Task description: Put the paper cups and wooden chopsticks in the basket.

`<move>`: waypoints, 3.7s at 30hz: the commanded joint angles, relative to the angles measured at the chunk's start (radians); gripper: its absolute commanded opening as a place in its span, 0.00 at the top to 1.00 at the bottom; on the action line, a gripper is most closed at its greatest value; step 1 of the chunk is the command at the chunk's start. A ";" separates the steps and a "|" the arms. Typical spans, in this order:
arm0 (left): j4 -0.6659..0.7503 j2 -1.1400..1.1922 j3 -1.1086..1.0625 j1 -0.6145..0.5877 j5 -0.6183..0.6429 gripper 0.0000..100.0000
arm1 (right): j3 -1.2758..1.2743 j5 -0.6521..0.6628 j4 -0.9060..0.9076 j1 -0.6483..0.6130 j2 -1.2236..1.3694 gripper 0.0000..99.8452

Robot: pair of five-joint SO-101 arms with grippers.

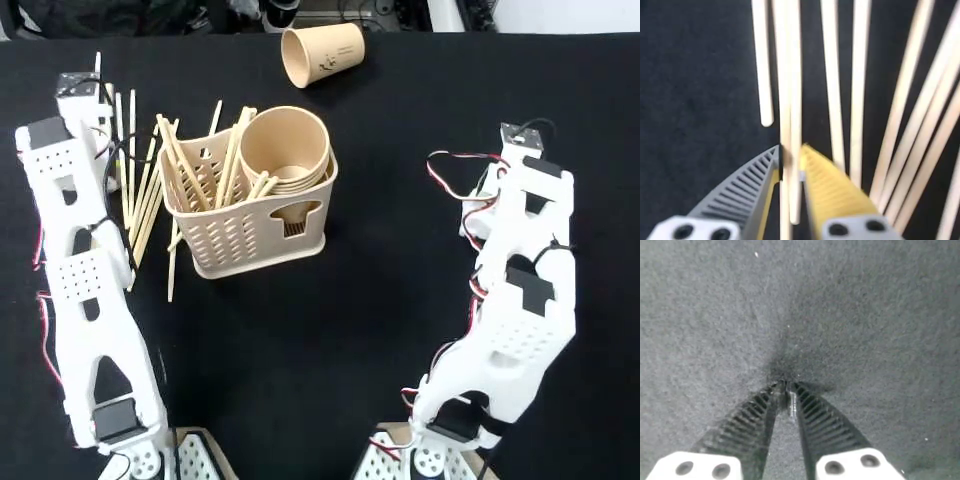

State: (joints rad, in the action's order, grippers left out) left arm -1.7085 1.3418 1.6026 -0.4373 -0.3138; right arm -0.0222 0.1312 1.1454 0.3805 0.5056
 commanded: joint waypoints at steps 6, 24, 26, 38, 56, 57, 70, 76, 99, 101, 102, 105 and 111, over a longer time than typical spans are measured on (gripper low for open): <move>-0.058 -0.121 0.059 -0.022 0.048 0.97 | -0.005 0.002 -0.003 0.000 -0.024 0.99; 0.187 -1.395 -1.244 0.044 0.172 0.97 | -0.005 0.002 -0.003 0.000 -0.024 0.99; 0.292 -1.539 -1.422 0.048 0.172 0.97 | -0.005 0.002 -0.003 0.000 -0.024 0.99; 1.003 -2.374 -2.312 0.209 0.178 0.97 | -0.005 0.002 -0.003 -0.002 -0.024 0.99; 1.602 -2.851 -2.870 0.538 0.334 0.97 | -0.005 0.002 -0.003 0.000 -0.024 0.99; 1.625 -2.825 -2.885 0.529 0.359 0.97 | -0.005 0.002 -0.003 0.000 -0.024 0.99; 1.702 -2.572 -2.910 0.427 0.552 0.83 | -0.005 0.002 -0.003 0.000 -0.024 0.99; 1.587 -2.630 -2.827 0.384 0.532 0.83 | -0.005 0.002 -0.003 0.000 -0.024 0.99; 0.698 -1.386 -1.584 -0.004 0.296 0.80 | -0.005 0.002 -0.003 0.000 -0.024 0.99; 0.657 -1.241 -1.475 -0.002 0.264 0.80 | -0.005 0.002 -0.003 0.000 -0.024 0.99; 0.637 -1.174 -1.422 0.001 0.247 0.80 | -0.005 0.002 -0.003 0.000 -0.024 0.99; 0.594 -0.979 -1.253 0.010 0.210 0.80 | -0.005 0.002 -0.003 0.000 -0.024 0.99; 0.451 -0.628 -0.845 0.022 0.186 0.80 | -0.005 0.002 -0.003 0.000 -0.024 0.99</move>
State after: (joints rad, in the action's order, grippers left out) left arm -1.1960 0.6022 0.5117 -0.4327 -0.1143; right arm -0.0222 0.1312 1.1454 0.3805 0.5056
